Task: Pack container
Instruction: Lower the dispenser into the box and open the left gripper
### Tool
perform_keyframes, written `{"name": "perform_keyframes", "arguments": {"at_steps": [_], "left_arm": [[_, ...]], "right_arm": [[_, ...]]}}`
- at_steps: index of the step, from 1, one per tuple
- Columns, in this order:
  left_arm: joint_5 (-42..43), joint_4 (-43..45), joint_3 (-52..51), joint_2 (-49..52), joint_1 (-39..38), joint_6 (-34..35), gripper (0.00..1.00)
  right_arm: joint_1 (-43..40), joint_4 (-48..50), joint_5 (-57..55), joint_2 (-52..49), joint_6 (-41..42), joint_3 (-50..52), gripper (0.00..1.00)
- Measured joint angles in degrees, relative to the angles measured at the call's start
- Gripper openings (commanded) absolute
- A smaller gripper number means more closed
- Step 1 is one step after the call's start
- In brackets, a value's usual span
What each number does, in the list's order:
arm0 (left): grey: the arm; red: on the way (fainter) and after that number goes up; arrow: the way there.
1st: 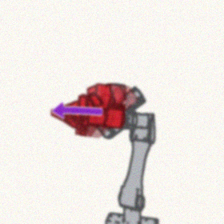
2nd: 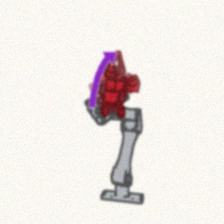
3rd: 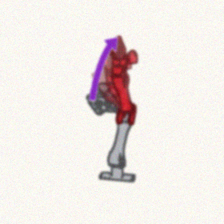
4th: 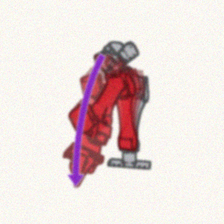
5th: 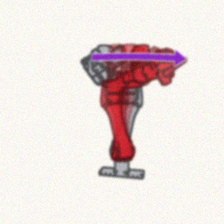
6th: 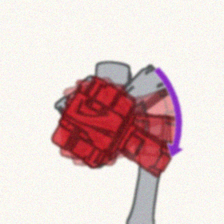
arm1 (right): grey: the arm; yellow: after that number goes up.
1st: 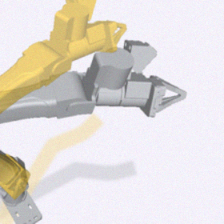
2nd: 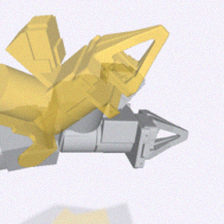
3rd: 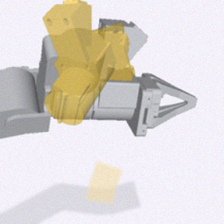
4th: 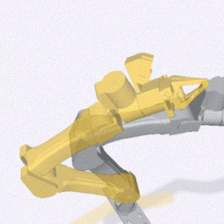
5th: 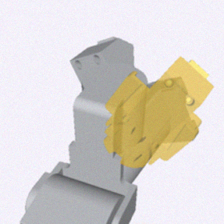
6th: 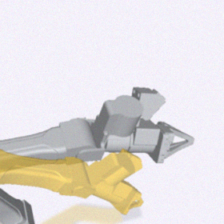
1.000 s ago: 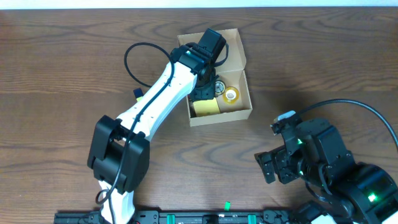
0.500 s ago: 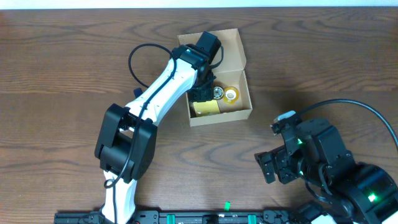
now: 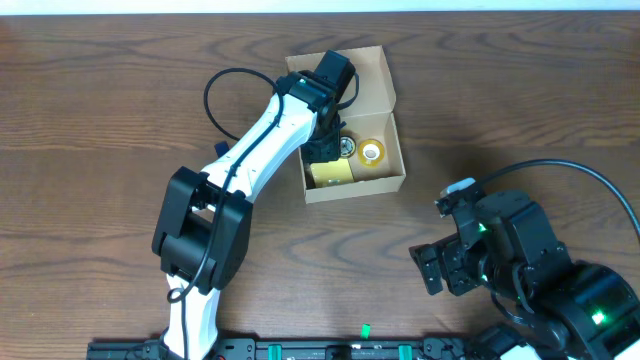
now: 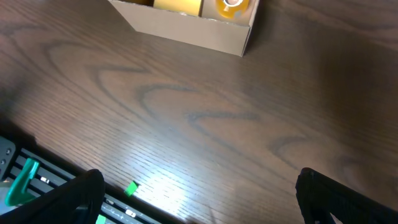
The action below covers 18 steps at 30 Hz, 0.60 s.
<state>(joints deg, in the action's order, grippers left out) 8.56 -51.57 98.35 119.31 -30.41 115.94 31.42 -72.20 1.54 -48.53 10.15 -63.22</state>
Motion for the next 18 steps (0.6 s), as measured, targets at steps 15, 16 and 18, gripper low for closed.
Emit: {"name": "perform_keyframes", "arguments": {"at_steps": [15,16,18], "left_arm": [[-0.20,0.24,0.00,0.00,0.07,0.00,0.49],[-0.13,0.26,0.00,0.00,0.11,0.00,0.43],[-0.15,0.31,0.00,0.00,0.28,0.00,0.25]], "right_arm": [[0.00,0.00,0.00,0.00,0.00,0.00,0.99],[0.00,0.00,0.00,0.00,0.00,0.00,0.99],[0.00,0.00,-0.02,0.00,0.00,0.00,0.99]]}}
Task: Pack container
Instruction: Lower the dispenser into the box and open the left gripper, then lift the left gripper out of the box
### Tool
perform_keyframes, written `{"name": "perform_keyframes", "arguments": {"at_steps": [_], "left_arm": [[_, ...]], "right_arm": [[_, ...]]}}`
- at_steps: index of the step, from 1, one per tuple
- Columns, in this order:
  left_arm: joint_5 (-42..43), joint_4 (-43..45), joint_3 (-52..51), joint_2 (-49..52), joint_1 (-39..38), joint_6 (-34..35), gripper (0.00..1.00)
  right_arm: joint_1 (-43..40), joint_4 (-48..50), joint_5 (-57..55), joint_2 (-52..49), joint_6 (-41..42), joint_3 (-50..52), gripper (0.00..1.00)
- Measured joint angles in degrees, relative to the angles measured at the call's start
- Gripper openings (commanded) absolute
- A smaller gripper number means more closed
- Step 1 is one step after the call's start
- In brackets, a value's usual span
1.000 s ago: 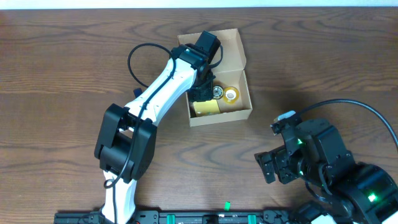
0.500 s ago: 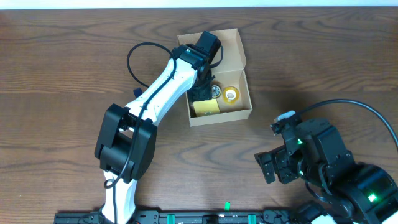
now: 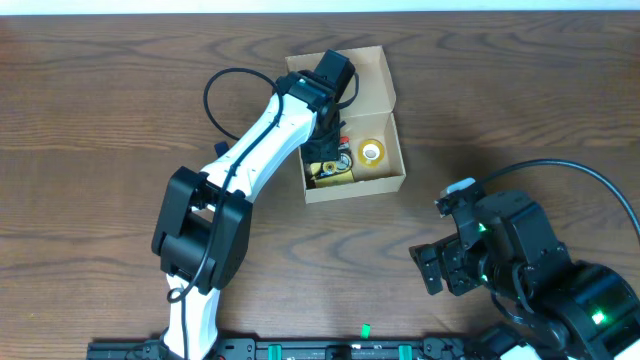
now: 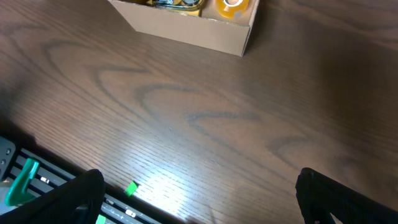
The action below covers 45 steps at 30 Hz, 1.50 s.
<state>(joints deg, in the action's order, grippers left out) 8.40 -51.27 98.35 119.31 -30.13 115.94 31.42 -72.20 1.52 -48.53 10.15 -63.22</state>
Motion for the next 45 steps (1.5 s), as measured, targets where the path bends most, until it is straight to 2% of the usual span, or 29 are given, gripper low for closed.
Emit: {"name": "perform_keyframes", "arguments": {"at_steps": [2,11,23,45], "left_arm": [[0.35,0.04,0.00,0.00,0.37,0.00,0.06],[1.27,-1.27,0.92,0.00,1.84,-0.02,0.06],[0.20,-11.50,4.24,0.00,1.86,-0.28,0.06],[-6.45,-16.02,4.24,0.00,1.86,-3.72,0.06]], "right_arm": [[0.00,0.00,0.00,0.00,0.00,0.00,0.99],[0.00,0.00,0.02,0.00,0.00,0.00,0.99],[0.00,0.00,0.02,0.00,0.00,0.00,0.99],[0.00,0.00,0.02,0.00,0.00,0.00,0.99]]}}
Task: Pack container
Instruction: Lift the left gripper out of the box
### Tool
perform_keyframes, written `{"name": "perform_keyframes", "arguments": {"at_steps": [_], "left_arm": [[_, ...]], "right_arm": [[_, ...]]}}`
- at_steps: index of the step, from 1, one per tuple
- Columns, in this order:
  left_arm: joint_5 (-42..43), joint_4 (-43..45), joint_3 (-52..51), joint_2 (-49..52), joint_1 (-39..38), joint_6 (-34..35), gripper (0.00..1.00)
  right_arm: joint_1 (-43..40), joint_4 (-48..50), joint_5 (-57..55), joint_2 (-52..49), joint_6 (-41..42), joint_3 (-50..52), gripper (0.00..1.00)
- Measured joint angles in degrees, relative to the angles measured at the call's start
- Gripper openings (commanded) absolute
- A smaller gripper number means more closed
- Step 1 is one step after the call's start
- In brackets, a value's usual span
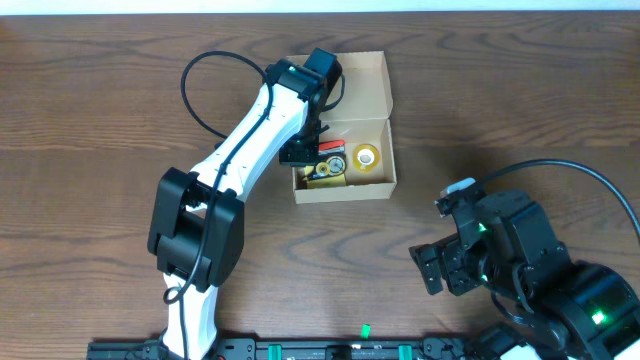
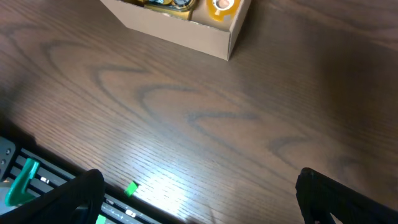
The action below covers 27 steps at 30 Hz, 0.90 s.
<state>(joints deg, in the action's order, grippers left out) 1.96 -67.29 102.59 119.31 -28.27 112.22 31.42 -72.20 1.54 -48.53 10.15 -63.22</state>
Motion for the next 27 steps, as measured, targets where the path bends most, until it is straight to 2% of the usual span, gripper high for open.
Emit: {"name": "perform_keyframes", "arguments": {"at_steps": [18,22,27], "left_arm": [[-2.32,-0.04,1.07,0.00,0.68,-0.20,0.06],[-5.31,-4.55,8.46,0.02,0.68,-0.22,0.06],[-11.47,-17.03,18.43,-0.04,0.68,-0.20,0.06]], "right_arm": [[0.00,0.00,0.00,0.00,0.00,0.00,0.99],[0.00,0.00,0.00,0.00,0.00,0.00,0.99],[0.00,0.00,0.00,0.00,0.00,0.00,0.99]]}}
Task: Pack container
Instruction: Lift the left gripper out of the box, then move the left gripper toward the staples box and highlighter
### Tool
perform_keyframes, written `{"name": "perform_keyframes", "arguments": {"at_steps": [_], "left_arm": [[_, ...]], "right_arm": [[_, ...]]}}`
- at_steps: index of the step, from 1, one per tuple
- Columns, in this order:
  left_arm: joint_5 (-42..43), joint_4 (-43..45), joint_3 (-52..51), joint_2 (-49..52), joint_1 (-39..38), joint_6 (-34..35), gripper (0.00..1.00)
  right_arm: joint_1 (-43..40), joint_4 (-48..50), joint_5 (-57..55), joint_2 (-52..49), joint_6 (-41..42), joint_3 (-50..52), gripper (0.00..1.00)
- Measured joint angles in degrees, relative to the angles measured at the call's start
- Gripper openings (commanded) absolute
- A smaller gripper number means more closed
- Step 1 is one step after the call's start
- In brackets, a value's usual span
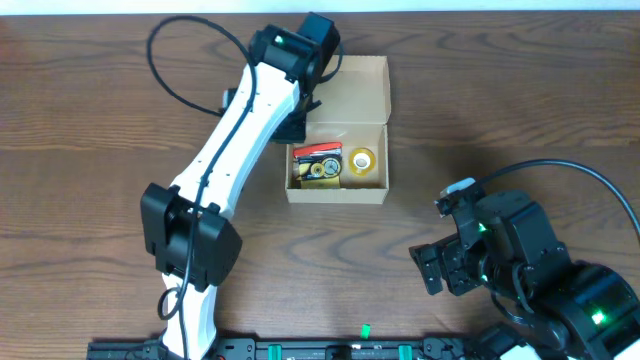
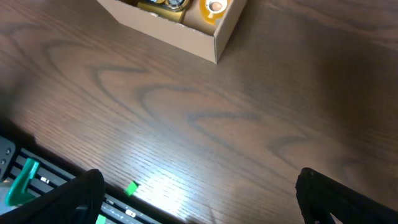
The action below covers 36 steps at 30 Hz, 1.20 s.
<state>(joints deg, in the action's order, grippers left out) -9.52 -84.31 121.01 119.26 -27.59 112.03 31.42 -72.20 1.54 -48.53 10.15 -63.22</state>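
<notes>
The open cardboard box (image 1: 376,190) stands mid-table with its lid (image 1: 360,88) folded back. Inside lie a red and yellow packet (image 1: 317,165) and a yellow tape roll (image 1: 362,158); the right wrist view shows the box (image 2: 186,37) and the tape roll (image 2: 214,7) at its top edge. My left gripper (image 1: 293,122) hangs by the box's rear left corner, and the arm hides its fingers. Near the front right, my right gripper (image 1: 430,268) (image 2: 199,202) stands open over bare wood, far from the box.
The left arm (image 1: 225,150) stretches diagonally from the front edge to the box, with a black cable (image 1: 165,60) looping at the back left. A rail with a small green clip (image 2: 130,187) runs along the table's front edge (image 1: 320,350).
My left gripper has moved from the box's left wall back to its rear left corner. The box now sits slightly further left and squarer to the table. The right arm is unchanged.
My left gripper was down inside the box over its left part, with the box angled. Then a red and yellow packet showed there. Later the gripper was at the left wall and the box had turned and shifted left; now it is at the rear corner.
</notes>
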Motion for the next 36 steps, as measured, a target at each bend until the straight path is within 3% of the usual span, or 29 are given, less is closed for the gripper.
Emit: {"name": "perform_keyframes", "arguments": {"at_steps": [5,12,21,31,36], "left_arm": [[-3.23,-7.85,2.82,0.00,0.02,0.17,0.06],[-6.93,-8.02,2.99,0.00,0.00,0.98,0.06],[-10.80,-8.04,2.99,0.00,1.03,-5.07,0.06],[-9.16,-8.02,2.99,0.00,13.79,-32.28,0.06],[-6.34,-2.86,2.99,0.00,22.75,-56.46,0.06]], "right_arm": [[0.00,0.00,0.00,0.00,0.00,0.00,0.99],[0.00,0.00,0.00,0.00,0.00,0.00,0.99],[0.00,0.00,0.00,0.00,0.00,0.00,0.99],[0.00,0.00,0.00,0.00,0.00,0.00,0.99],[0.00,0.00,0.00,0.00,0.00,0.00,0.99]]}}
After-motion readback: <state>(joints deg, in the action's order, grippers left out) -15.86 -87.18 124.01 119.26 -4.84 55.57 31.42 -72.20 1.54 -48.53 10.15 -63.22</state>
